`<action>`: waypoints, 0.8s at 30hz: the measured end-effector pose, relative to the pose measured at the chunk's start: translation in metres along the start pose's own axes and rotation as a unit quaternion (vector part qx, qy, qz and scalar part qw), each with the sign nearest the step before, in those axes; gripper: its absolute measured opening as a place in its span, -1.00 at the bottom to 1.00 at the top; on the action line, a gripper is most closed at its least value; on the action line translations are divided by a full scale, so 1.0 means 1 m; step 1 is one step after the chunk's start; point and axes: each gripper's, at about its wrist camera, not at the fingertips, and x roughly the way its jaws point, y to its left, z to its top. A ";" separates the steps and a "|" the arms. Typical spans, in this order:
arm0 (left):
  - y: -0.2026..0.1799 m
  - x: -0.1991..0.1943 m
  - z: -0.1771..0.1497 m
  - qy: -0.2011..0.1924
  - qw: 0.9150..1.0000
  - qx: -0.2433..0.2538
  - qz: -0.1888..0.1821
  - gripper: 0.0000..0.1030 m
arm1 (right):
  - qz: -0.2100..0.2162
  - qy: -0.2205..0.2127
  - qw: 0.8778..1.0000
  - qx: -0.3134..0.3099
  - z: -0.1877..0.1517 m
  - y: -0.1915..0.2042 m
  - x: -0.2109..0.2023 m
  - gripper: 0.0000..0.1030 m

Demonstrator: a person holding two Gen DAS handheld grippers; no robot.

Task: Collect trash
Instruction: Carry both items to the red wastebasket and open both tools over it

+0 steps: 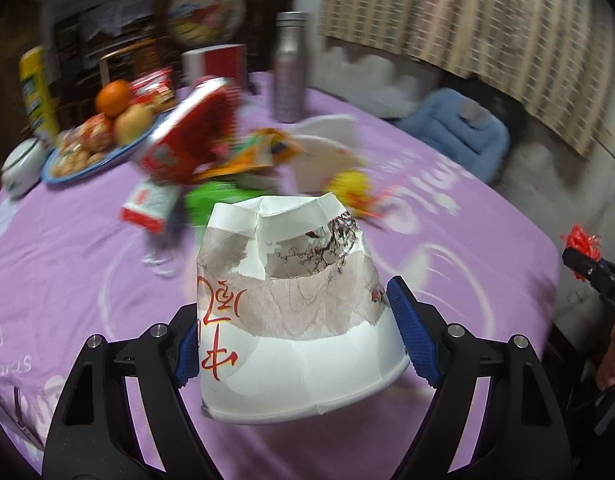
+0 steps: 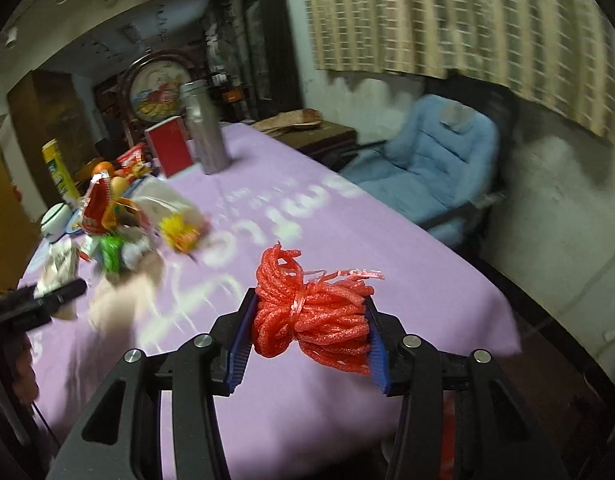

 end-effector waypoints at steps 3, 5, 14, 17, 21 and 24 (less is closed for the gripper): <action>-0.036 -0.012 -0.003 -0.009 0.998 0.051 -0.018 0.53 | -0.026 -0.004 0.999 0.024 -0.018 -0.034 -0.017 -0.02; -0.059 -0.020 -0.004 -0.011 0.997 0.072 -0.040 0.53 | -0.033 -0.006 0.998 0.045 -0.029 -0.056 -0.024 -0.02; -0.170 -0.027 -0.020 0.008 0.980 0.157 -0.121 0.53 | -0.030 -0.002 0.994 0.109 -0.070 -0.122 -0.022 -0.04; -0.215 -0.021 -0.030 0.023 0.970 0.185 -0.159 0.53 | -0.040 0.015 0.991 0.128 -0.091 -0.149 -0.019 -0.05; -0.275 -0.007 -0.049 0.049 0.950 0.230 -0.206 0.53 | -0.063 0.041 0.984 0.161 -0.120 -0.186 -0.015 -0.05; -0.321 0.014 -0.065 0.078 0.932 0.262 -0.238 0.53 | -0.084 0.064 0.976 0.191 -0.147 -0.218 -0.009 -0.05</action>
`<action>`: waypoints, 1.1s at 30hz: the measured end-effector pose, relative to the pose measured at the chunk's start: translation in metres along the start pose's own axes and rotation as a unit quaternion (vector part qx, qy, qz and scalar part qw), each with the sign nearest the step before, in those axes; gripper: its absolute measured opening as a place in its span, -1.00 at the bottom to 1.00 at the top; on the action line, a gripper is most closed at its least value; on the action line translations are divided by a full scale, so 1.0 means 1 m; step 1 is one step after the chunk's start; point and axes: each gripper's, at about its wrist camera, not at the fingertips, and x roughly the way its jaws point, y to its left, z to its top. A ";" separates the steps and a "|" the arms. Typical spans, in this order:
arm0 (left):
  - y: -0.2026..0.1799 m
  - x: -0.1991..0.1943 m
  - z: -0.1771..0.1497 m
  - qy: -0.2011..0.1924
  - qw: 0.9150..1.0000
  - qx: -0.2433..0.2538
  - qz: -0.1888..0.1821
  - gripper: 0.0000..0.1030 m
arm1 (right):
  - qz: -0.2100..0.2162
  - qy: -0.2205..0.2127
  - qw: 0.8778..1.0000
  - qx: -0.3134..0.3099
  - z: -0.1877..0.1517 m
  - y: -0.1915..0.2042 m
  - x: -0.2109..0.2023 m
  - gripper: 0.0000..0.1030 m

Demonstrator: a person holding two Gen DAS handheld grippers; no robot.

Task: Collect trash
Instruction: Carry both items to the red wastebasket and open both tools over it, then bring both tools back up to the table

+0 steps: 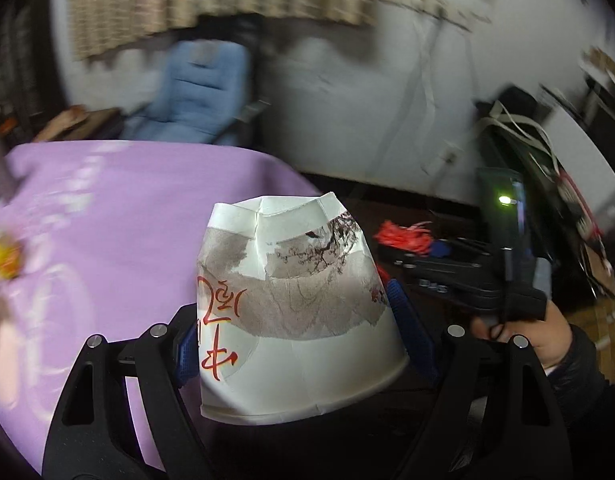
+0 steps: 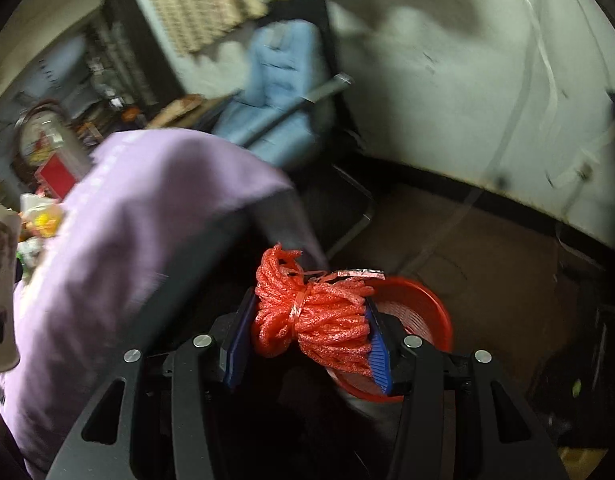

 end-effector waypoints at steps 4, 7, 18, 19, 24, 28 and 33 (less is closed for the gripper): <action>-0.032 0.068 0.008 0.054 0.998 0.021 -0.033 0.53 | -0.012 0.034 0.998 0.057 -0.016 -0.051 0.029 -0.05; -0.051 0.126 0.008 0.095 0.994 0.021 -0.052 0.53 | -0.010 0.075 0.991 0.111 -0.031 -0.085 0.064 -0.05; -0.048 0.311 -0.026 0.252 0.967 -0.015 -0.013 0.53 | 0.001 0.169 0.959 0.229 -0.054 -0.150 0.178 -0.02; -0.046 0.319 -0.028 0.258 0.966 -0.018 -0.012 0.53 | 0.004 0.172 0.957 0.233 -0.053 -0.153 0.187 -0.02; -0.041 0.360 -0.039 0.296 0.954 -0.037 -0.020 0.55 | 0.005 0.196 0.946 0.260 -0.054 -0.160 0.223 -0.02; -0.034 0.370 -0.044 0.310 0.950 -0.037 -0.026 0.57 | 0.007 0.200 0.941 0.272 -0.054 -0.167 0.227 0.17; -0.029 0.369 -0.043 0.315 0.946 -0.063 -0.034 0.73 | 0.000 0.186 0.945 0.267 -0.045 -0.164 0.216 0.38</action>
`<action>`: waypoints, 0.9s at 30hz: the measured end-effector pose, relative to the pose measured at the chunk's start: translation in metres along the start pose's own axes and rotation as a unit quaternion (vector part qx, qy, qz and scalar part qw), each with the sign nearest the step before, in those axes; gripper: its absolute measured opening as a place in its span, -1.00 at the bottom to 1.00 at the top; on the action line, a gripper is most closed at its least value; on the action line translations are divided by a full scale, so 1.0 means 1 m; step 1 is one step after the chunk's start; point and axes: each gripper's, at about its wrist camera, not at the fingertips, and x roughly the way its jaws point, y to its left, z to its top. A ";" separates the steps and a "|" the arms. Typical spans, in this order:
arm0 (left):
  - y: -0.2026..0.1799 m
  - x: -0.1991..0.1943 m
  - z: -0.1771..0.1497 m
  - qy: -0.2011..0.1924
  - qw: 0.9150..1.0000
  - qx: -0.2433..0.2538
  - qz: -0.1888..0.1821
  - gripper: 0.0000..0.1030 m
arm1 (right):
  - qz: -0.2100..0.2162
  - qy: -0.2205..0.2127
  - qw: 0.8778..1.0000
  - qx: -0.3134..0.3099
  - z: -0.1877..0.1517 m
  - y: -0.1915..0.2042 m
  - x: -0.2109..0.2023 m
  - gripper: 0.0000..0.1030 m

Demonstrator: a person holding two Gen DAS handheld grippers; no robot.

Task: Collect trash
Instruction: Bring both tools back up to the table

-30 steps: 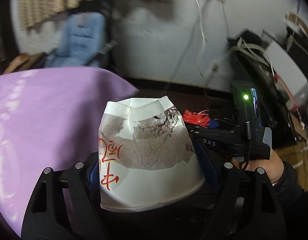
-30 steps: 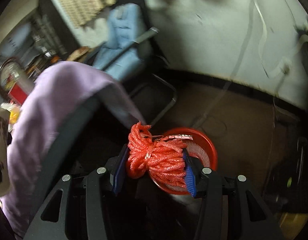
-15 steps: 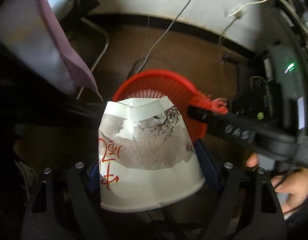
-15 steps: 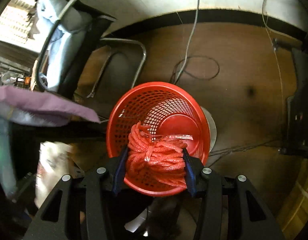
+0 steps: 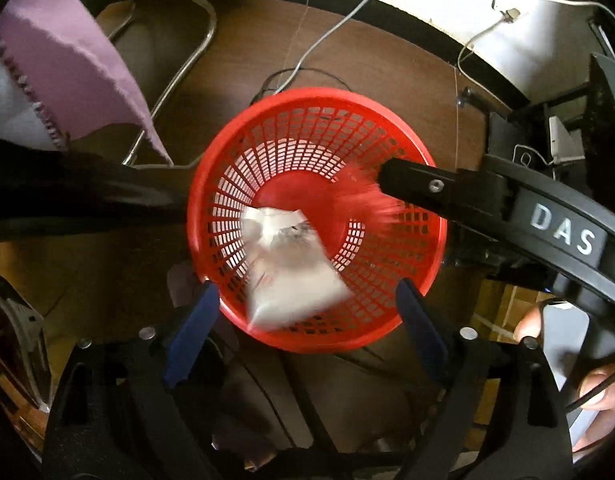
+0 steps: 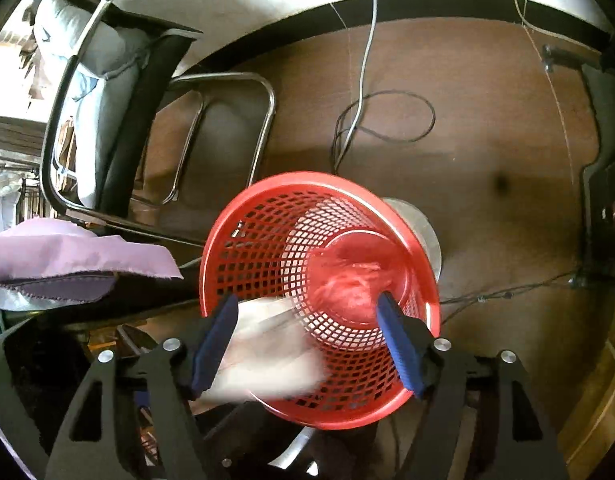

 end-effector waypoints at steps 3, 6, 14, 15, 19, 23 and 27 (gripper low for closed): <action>0.001 -0.011 -0.003 -0.013 1.000 -0.001 0.013 0.73 | 0.001 -0.011 1.000 -0.006 -0.002 0.004 -0.013 0.38; 0.000 -0.029 -0.009 -0.027 1.000 -0.006 0.006 0.73 | 0.004 -0.027 1.000 -0.012 -0.005 0.007 -0.031 0.38; -0.019 -0.108 -0.058 -0.107 0.994 0.019 0.015 0.77 | -0.004 -0.098 0.994 -0.039 -0.027 0.024 -0.108 0.49; -0.022 -0.117 -0.065 -0.117 0.993 0.021 0.017 0.78 | -0.007 -0.106 0.993 -0.042 -0.031 0.027 -0.117 0.51; -0.027 -0.167 -0.098 -0.169 0.985 0.035 0.023 0.80 | -0.015 -0.131 0.989 -0.059 -0.046 0.045 -0.148 0.58; -0.024 -0.221 -0.136 -0.221 0.973 0.051 0.039 0.82 | -0.016 -0.158 0.982 -0.101 -0.070 0.085 -0.176 0.62; -0.003 -0.273 -0.175 -0.277 0.958 0.036 0.062 0.83 | -0.006 -0.171 0.974 -0.148 -0.095 0.129 -0.194 0.63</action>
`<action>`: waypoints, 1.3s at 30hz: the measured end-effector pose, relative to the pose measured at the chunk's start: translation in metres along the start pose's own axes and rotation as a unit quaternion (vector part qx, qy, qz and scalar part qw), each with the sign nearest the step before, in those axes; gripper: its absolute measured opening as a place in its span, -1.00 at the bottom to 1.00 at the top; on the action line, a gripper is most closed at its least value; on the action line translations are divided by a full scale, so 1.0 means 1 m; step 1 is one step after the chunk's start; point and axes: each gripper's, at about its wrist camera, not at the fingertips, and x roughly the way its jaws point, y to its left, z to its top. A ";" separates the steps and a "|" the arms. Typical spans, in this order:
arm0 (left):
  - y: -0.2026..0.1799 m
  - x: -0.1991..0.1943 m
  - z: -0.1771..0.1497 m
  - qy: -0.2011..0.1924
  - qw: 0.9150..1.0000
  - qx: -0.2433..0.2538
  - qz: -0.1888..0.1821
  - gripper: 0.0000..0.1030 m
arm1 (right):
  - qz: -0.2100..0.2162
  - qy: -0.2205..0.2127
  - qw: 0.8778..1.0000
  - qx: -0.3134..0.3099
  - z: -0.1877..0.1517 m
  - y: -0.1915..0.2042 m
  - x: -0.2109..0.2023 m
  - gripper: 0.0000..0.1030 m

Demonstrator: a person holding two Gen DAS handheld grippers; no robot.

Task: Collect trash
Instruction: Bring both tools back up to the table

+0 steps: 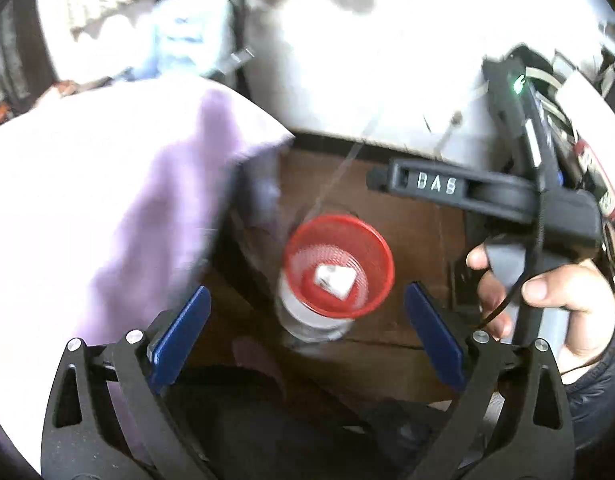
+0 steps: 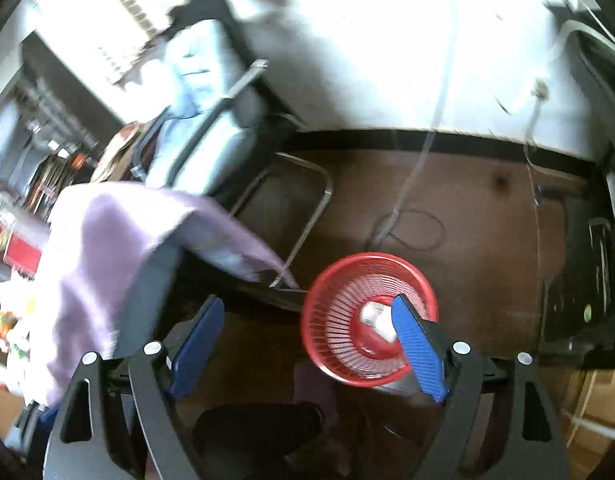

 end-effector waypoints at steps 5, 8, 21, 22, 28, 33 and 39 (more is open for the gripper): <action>0.046 -0.062 -0.010 -0.040 0.998 -0.041 0.039 0.86 | 0.023 -0.024 0.997 -0.067 -0.005 0.075 -0.030 0.68; 0.071 -0.094 -0.018 -0.063 0.994 -0.051 0.074 0.87 | 0.042 -0.039 0.992 -0.116 -0.009 0.122 -0.047 0.73; 0.193 -0.196 -0.071 -0.131 0.966 -0.167 0.145 0.87 | 0.112 -0.072 0.951 -0.278 -0.038 0.283 -0.080 0.81; 0.204 -0.204 -0.074 -0.136 0.962 -0.180 0.156 0.87 | 0.114 -0.073 0.949 -0.285 -0.043 0.293 -0.081 0.81; 0.260 -0.251 -0.092 -0.153 0.934 -0.249 0.208 0.87 | 0.144 -0.068 0.921 -0.356 -0.076 0.355 -0.088 0.81; 0.290 -0.261 -0.112 -0.151 0.921 -0.268 0.237 0.87 | 0.154 -0.081 0.892 -0.418 -0.107 0.405 -0.094 0.89; 0.331 -0.245 -0.132 -0.134 0.902 -0.321 0.257 0.87 | 0.137 -0.071 0.869 -0.471 -0.122 0.462 -0.067 0.89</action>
